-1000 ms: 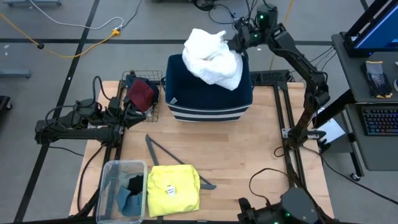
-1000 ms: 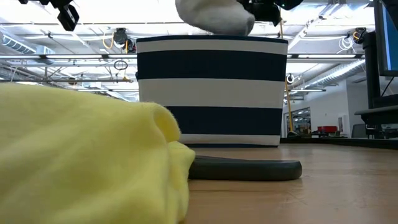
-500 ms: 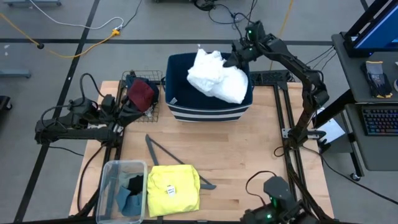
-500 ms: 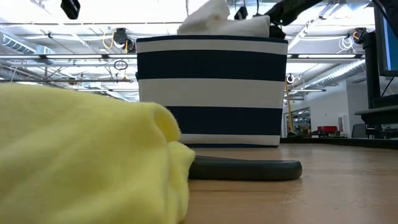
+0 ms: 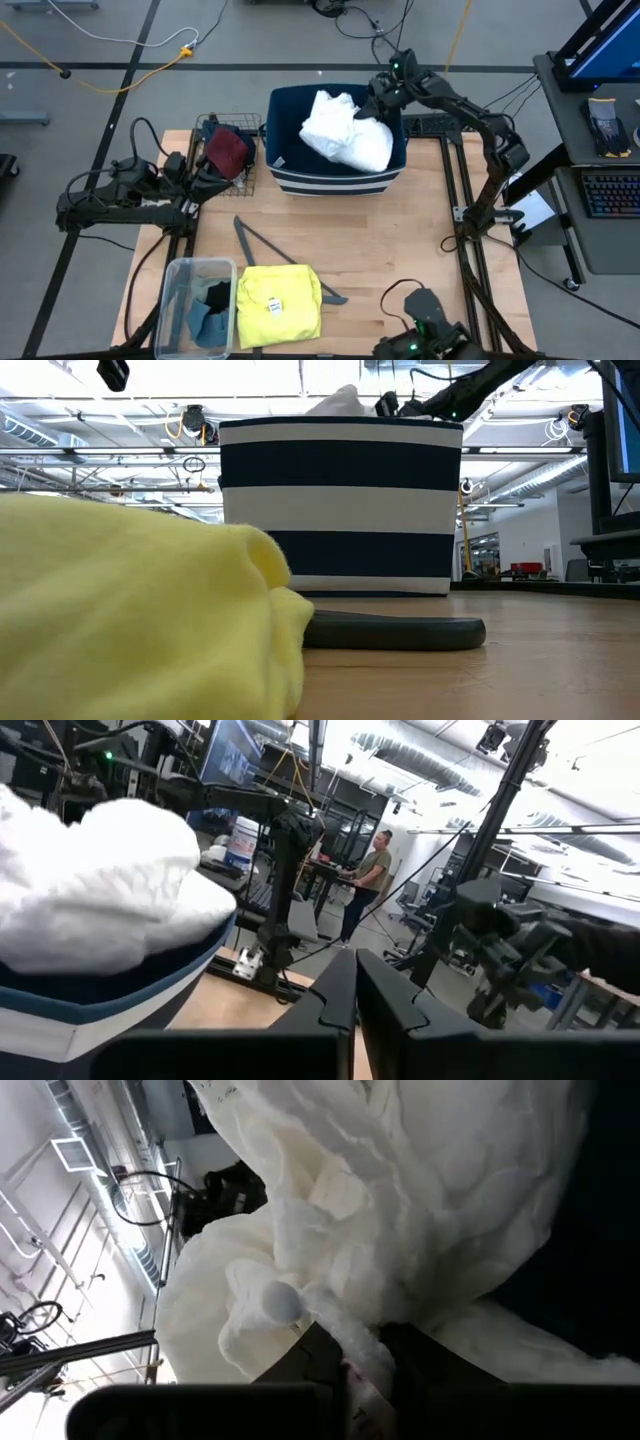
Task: Pick & Place Cloths
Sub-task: Put the white blouse into the blue laundry bin
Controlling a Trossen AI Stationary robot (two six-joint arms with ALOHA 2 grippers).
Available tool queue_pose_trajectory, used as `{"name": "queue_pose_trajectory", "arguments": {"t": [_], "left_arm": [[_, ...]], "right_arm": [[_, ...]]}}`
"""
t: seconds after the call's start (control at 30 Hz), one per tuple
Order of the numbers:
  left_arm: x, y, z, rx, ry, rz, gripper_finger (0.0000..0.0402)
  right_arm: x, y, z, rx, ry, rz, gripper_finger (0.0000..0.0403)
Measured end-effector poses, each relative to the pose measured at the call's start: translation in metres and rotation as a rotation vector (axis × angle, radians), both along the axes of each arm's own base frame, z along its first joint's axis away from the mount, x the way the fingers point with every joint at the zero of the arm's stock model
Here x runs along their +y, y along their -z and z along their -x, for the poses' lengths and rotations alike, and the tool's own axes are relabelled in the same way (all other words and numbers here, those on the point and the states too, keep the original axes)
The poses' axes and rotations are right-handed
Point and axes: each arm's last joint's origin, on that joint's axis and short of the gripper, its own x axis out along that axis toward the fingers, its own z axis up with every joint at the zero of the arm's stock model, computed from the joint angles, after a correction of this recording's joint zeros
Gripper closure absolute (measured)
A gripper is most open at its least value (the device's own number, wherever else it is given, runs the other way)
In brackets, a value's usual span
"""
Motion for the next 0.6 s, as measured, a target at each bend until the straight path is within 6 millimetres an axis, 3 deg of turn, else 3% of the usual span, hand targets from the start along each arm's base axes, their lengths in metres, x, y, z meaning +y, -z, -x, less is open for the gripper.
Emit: {"name": "queue_pose_trajectory", "arguments": {"t": [0.17,0.4,0.6], "left_arm": [[0.0,-0.001,-0.003,-0.008,0.0,0.0,0.0387],[0.001,0.001,-0.01,0.025,-0.001,0.002,0.0396],[0.002,0.004,-0.018,0.062,0.002,0.024,0.0386]], "right_arm": [[0.005,0.021,-0.008,0.0,-0.006,0.007,0.0378],[0.008,0.018,-0.026,-0.071,0.027,0.141,0.0378],[0.008,0.038,-0.043,-0.037,0.03,0.143,0.0378]]}}
